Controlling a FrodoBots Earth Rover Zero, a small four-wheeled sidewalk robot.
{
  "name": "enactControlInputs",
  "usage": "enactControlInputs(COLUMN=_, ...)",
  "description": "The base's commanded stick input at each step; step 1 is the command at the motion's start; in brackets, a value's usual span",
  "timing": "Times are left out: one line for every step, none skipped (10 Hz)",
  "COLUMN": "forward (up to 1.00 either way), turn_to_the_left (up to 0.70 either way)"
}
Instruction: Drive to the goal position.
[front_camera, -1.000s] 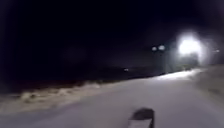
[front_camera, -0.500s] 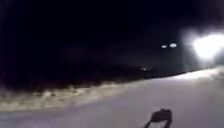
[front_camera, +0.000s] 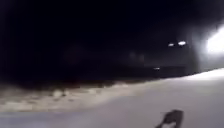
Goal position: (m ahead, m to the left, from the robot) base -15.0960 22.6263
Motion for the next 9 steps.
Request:
enactControlInputs(forward=0.85, turn_to_the_left=0.34)
enactControlInputs(forward=0.85, turn_to_the_left=0.34)
enactControlInputs(forward=0.85, turn_to_the_left=0.34)
enactControlInputs(forward=0.85, turn_to_the_left=0.34)
enactControlInputs(forward=0.85, turn_to_the_left=0.34)
enactControlInputs(forward=0.0, turn_to_the_left=0.85)
enactControlInputs(forward=0.0, turn_to_the_left=0.85)
enactControlInputs(forward=0.0, turn_to_the_left=0.85)
enactControlInputs(forward=0.0, turn_to_the_left=0.85)
